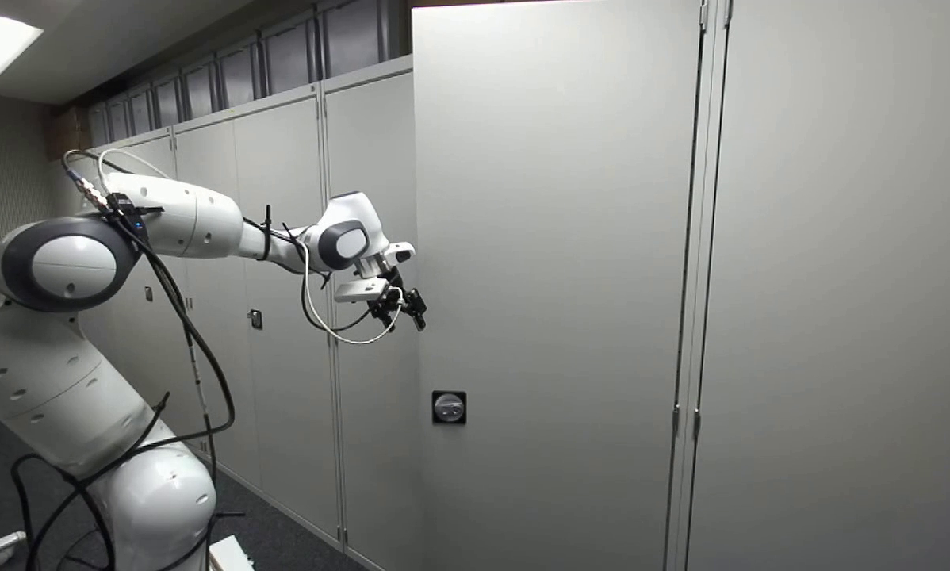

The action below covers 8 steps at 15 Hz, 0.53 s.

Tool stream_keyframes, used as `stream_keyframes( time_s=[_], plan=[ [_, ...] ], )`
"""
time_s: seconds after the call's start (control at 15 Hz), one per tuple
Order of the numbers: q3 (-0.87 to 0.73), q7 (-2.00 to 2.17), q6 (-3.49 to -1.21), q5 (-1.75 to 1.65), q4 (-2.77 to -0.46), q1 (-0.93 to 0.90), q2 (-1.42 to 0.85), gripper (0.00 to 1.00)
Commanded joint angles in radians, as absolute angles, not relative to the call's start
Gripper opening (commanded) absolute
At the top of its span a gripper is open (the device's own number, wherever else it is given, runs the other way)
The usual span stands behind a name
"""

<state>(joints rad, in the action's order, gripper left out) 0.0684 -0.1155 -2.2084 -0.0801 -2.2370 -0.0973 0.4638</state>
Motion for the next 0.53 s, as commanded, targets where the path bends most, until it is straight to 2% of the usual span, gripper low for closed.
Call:
stream_keyframes(
  time_s=[0.0,0.47],
  plan=[
    [0.068,-0.086,-2.185,-0.126,-2.312,-0.059,0.548,1.00],
    [0.060,0.006,-2.201,-0.189,-2.366,0.020,0.592,1.00]
  ],
)
